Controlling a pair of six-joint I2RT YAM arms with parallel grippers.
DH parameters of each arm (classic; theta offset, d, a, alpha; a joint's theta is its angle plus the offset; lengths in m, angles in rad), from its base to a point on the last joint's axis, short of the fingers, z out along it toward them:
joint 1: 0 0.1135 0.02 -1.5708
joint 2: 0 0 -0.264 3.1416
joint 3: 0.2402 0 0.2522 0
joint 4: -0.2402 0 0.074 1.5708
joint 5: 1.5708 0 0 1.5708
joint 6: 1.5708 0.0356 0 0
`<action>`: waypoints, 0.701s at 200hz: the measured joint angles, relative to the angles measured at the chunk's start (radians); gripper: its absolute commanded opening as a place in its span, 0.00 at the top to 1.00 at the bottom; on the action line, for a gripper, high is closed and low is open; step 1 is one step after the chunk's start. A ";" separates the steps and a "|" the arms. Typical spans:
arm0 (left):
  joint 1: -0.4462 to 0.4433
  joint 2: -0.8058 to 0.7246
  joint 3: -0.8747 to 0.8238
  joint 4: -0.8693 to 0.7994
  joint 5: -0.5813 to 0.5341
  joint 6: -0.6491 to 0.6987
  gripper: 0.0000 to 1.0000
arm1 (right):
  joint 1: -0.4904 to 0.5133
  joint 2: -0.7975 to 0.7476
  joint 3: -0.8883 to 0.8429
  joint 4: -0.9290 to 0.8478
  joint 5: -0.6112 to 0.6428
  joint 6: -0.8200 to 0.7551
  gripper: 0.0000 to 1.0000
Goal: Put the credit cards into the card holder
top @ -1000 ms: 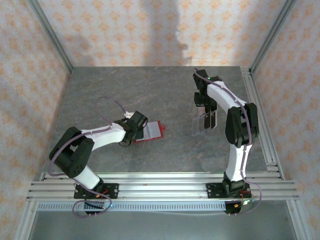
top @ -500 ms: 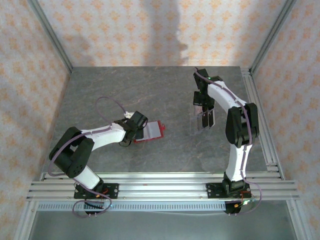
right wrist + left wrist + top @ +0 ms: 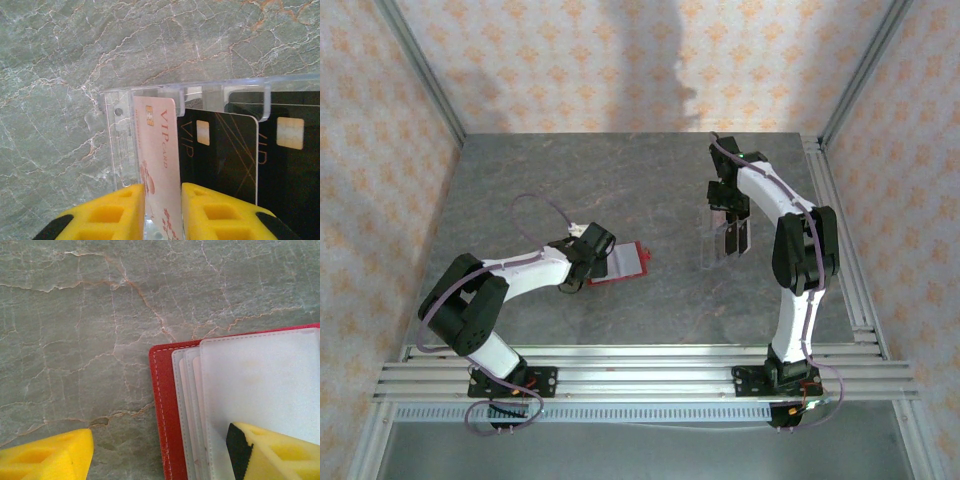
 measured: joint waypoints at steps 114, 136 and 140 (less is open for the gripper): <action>0.000 0.000 0.000 0.000 0.000 0.000 0.27 | 0.000 -0.001 0.000 0.000 0.036 -0.001 0.69; 0.000 0.000 0.000 0.000 0.000 0.000 0.27 | 0.000 -0.008 0.000 0.000 0.043 -0.002 0.69; 0.000 0.000 0.000 0.000 0.000 0.000 0.27 | 0.000 -0.008 0.000 -0.001 0.045 -0.003 0.69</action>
